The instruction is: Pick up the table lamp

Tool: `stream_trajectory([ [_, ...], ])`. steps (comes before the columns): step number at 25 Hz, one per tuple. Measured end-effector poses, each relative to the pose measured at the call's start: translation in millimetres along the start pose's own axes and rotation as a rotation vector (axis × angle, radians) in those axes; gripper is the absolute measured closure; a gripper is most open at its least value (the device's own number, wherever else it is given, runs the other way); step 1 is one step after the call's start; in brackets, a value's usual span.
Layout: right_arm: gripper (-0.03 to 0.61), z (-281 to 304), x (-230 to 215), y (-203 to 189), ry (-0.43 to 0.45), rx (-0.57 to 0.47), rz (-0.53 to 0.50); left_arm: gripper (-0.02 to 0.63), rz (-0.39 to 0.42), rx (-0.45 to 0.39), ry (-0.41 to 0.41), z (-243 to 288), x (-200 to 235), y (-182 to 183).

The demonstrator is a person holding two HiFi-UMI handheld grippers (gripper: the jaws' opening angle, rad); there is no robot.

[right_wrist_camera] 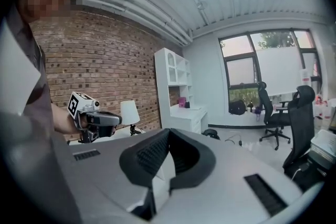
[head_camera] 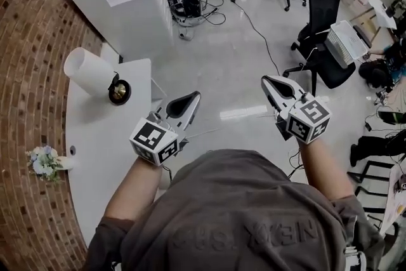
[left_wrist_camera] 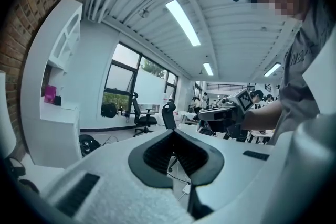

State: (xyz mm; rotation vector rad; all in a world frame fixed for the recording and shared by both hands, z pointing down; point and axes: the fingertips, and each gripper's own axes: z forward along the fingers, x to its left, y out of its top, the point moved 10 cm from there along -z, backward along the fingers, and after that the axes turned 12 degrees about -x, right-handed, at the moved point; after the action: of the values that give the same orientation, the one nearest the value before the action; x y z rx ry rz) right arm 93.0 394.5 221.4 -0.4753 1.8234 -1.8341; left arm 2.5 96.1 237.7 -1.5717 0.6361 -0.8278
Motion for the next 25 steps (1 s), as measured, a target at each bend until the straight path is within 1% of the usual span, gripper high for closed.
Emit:
stream_trajectory([
  [5,0.584,38.9,-8.0,-14.3,-0.002,0.028,0.009,0.611,-0.041,0.022,0.007,4.7,41.9,-12.2],
  [11,0.584,64.1,-43.7,-25.7,0.015,0.052,0.033,0.611,-0.047,0.057,0.027,30.7,68.1,-21.0],
  [14,0.584,76.1,-77.0,-31.9,0.034,0.052,0.048,0.611,-0.036,0.064,0.045,55.9,76.2,-25.5],
  [17,0.584,93.7,-116.4,-38.2,0.077,0.042,0.054,0.611,-0.020,0.070,0.086,84.5,86.9,-34.3],
  [20,0.584,116.8,-165.6,-36.0,0.138,0.037,0.047,0.611,-0.015,0.063,0.151,120.8,99.1,-40.2],
  [25,0.584,153.2,-251.6,-21.5,0.223,0.050,0.036,0.611,-0.018,0.035,0.260,188.3,114.2,-37.4],
])
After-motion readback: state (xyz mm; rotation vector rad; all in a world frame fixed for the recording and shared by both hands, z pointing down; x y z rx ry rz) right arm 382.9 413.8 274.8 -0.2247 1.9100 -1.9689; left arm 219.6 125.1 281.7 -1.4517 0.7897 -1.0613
